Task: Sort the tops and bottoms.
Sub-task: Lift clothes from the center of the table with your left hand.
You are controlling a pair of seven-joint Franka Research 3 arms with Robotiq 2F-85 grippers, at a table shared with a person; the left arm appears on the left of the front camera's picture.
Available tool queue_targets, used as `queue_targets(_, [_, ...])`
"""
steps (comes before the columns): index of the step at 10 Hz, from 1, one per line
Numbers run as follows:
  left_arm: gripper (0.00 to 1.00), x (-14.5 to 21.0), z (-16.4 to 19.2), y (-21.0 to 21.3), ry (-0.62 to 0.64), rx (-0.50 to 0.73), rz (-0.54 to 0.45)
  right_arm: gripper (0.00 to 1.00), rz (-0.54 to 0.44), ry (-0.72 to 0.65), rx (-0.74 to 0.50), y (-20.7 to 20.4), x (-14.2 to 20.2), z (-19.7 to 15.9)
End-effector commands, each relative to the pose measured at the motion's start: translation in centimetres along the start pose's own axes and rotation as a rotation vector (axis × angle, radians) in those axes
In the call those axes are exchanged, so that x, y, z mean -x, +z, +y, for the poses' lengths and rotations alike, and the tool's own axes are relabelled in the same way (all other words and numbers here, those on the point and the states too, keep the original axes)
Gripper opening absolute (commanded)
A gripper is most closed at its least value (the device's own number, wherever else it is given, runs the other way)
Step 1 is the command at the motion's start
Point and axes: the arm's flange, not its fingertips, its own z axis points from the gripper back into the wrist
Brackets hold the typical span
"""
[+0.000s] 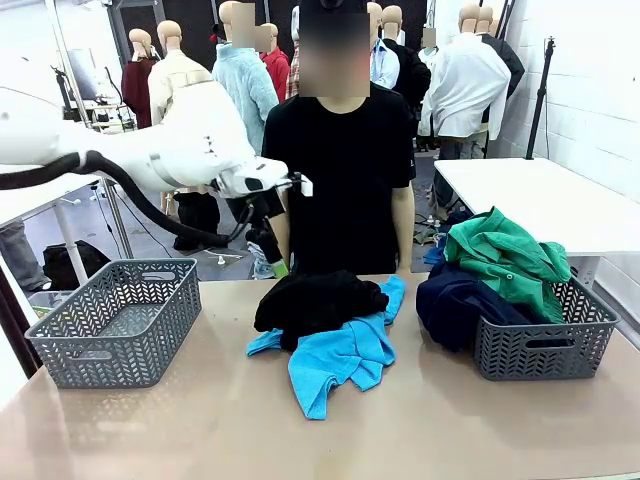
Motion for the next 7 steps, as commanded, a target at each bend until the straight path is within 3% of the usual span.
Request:
queue_targets(1, [0.94, -1.9, 0.8, -1.1, -0.09, 0.047, -0.026, 1.0, 0.008, 0.009, 0.008, -0.1, 0.2, 0.0])
queue_targets(7, [0.94, -4.7, 0.8, -8.9, -0.188, 0.066, 0.075, 1.0, 0.008, 0.009, 0.008, -0.1, 0.2, 0.0])
